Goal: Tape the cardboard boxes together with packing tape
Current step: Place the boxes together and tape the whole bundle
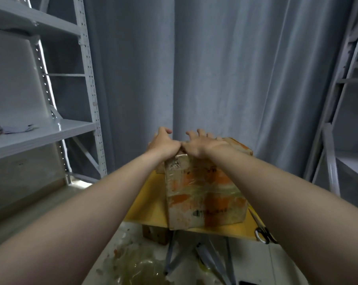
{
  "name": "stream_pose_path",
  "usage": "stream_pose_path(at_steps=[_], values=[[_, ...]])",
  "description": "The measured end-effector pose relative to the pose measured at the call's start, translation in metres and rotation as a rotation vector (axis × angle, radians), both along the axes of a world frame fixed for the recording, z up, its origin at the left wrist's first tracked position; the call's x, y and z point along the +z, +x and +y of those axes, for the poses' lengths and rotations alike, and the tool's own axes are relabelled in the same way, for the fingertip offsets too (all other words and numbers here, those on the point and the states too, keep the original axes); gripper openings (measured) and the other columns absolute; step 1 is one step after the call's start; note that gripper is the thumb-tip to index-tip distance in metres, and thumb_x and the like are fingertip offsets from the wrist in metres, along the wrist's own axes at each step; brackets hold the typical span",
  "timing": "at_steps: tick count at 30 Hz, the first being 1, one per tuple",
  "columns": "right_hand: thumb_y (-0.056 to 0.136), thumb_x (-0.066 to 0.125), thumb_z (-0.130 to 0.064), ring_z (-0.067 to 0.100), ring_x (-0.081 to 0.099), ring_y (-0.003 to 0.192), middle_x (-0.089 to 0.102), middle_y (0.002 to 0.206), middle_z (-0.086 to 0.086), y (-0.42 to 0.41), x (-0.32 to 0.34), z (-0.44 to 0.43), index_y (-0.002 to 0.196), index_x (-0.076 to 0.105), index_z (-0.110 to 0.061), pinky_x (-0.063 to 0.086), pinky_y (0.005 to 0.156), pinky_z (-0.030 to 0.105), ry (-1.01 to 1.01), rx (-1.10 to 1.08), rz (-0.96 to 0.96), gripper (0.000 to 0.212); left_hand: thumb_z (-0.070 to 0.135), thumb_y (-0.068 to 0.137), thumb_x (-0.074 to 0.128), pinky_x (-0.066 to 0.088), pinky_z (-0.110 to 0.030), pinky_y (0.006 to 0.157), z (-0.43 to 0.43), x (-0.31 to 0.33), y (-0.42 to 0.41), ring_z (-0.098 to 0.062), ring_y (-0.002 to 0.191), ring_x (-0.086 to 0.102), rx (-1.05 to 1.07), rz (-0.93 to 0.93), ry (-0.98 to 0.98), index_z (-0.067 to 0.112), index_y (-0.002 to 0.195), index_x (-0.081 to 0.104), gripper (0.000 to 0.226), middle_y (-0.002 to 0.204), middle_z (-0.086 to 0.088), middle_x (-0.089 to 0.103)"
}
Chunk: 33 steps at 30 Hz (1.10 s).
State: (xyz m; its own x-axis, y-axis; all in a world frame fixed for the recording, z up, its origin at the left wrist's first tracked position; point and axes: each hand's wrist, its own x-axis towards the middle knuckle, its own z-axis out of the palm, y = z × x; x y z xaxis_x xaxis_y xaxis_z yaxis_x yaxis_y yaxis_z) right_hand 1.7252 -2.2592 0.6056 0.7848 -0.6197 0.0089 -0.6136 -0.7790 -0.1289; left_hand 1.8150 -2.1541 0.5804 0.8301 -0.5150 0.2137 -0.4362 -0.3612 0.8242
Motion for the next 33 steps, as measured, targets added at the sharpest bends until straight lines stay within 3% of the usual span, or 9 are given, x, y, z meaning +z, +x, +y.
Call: stream_pose_path(at_steps=[4,7,9,13,18,20,25,28,33], values=[[0.099,0.018,-0.076,0.030,-0.010,0.160,-0.009,0.174,0.003,0.004,0.002,-0.002,0.166,0.003,-0.037,-0.004,0.125,0.055,0.024,-0.020,0.103,0.079,0.016,0.097,0.049,0.046,-0.037,0.095,-0.018,0.013,0.012,-0.037,0.122,0.055,-0.039,-0.024,0.187,0.015,0.148,0.047,0.051,0.151,-0.017,0.045],[0.103,0.017,-0.065,0.031,-0.008,0.160,-0.002,0.175,0.006,0.012,-0.001,-0.006,0.166,0.008,-0.035,0.000,0.125,0.054,-0.014,0.001,0.138,0.070,0.020,0.101,0.047,0.047,-0.036,0.079,-0.028,0.015,0.018,-0.035,0.102,0.060,-0.051,-0.204,0.393,0.013,0.117,0.062,0.023,0.135,-0.019,0.063],[0.104,0.018,-0.057,0.033,-0.005,0.159,0.003,0.174,0.009,0.021,-0.002,-0.008,0.166,0.009,-0.033,0.004,0.126,0.056,-0.021,0.015,0.158,0.066,0.022,0.102,0.046,0.040,-0.035,0.068,-0.032,0.013,0.025,-0.030,0.087,0.057,-0.019,-0.309,0.496,0.011,0.097,0.061,0.020,0.122,-0.015,0.068],[0.105,0.022,-0.041,0.037,0.008,0.156,0.020,0.169,0.015,0.036,0.001,-0.010,0.165,0.014,-0.021,0.011,0.125,0.054,-0.077,0.057,0.206,0.063,0.022,0.102,0.047,0.039,-0.035,0.072,-0.036,0.010,0.038,-0.033,0.095,0.057,-0.009,-0.360,0.549,0.010,0.101,0.061,0.019,0.122,-0.017,0.067],[0.106,0.026,-0.049,0.036,0.004,0.157,0.013,0.171,0.009,0.044,0.002,-0.015,0.162,0.027,-0.019,0.019,0.122,0.056,-0.105,0.017,0.159,0.065,0.023,0.102,0.046,0.038,-0.035,0.068,-0.040,0.004,0.043,-0.031,0.089,0.056,0.002,-0.371,0.542,0.012,0.090,0.059,0.021,0.114,-0.012,0.069],[0.105,0.027,-0.052,0.035,0.012,0.155,0.021,0.167,0.009,0.050,0.001,-0.018,0.161,0.031,-0.017,0.023,0.120,0.055,-0.123,0.022,0.131,0.066,0.023,0.102,0.046,0.039,-0.035,0.070,-0.040,0.004,0.044,-0.032,0.091,0.058,0.007,-0.371,0.542,0.011,0.089,0.058,0.021,0.115,-0.013,0.069],[0.105,0.029,-0.050,0.034,0.024,0.150,0.041,0.158,0.011,0.066,0.000,-0.031,0.152,0.045,-0.017,0.028,0.116,0.049,-0.155,0.039,0.153,0.060,0.021,0.101,0.051,0.043,-0.037,0.077,-0.043,0.004,0.042,-0.035,0.099,0.058,0.010,-0.397,0.570,0.013,0.101,0.062,0.013,0.124,-0.016,0.067],[0.104,0.033,-0.039,0.034,0.041,0.142,0.053,0.151,0.011,0.078,0.000,-0.037,0.140,0.058,-0.018,0.033,0.115,0.045,-0.183,0.065,0.171,0.048,0.018,0.100,0.050,0.045,-0.038,0.080,-0.046,0.005,0.041,-0.036,0.109,0.061,0.016,-0.390,0.615,0.011,0.120,0.066,0.026,0.131,-0.015,0.064],[0.101,0.048,-0.028,0.031,0.057,0.129,0.059,0.144,0.009,0.097,0.001,-0.046,0.136,0.061,-0.017,0.039,0.088,0.037,-0.210,0.063,0.174,0.039,0.015,0.097,0.056,0.052,-0.046,0.101,-0.053,0.007,0.040,-0.038,0.124,0.060,0.026,-0.347,0.723,0.009,0.138,0.058,0.041,0.139,-0.016,0.058]])
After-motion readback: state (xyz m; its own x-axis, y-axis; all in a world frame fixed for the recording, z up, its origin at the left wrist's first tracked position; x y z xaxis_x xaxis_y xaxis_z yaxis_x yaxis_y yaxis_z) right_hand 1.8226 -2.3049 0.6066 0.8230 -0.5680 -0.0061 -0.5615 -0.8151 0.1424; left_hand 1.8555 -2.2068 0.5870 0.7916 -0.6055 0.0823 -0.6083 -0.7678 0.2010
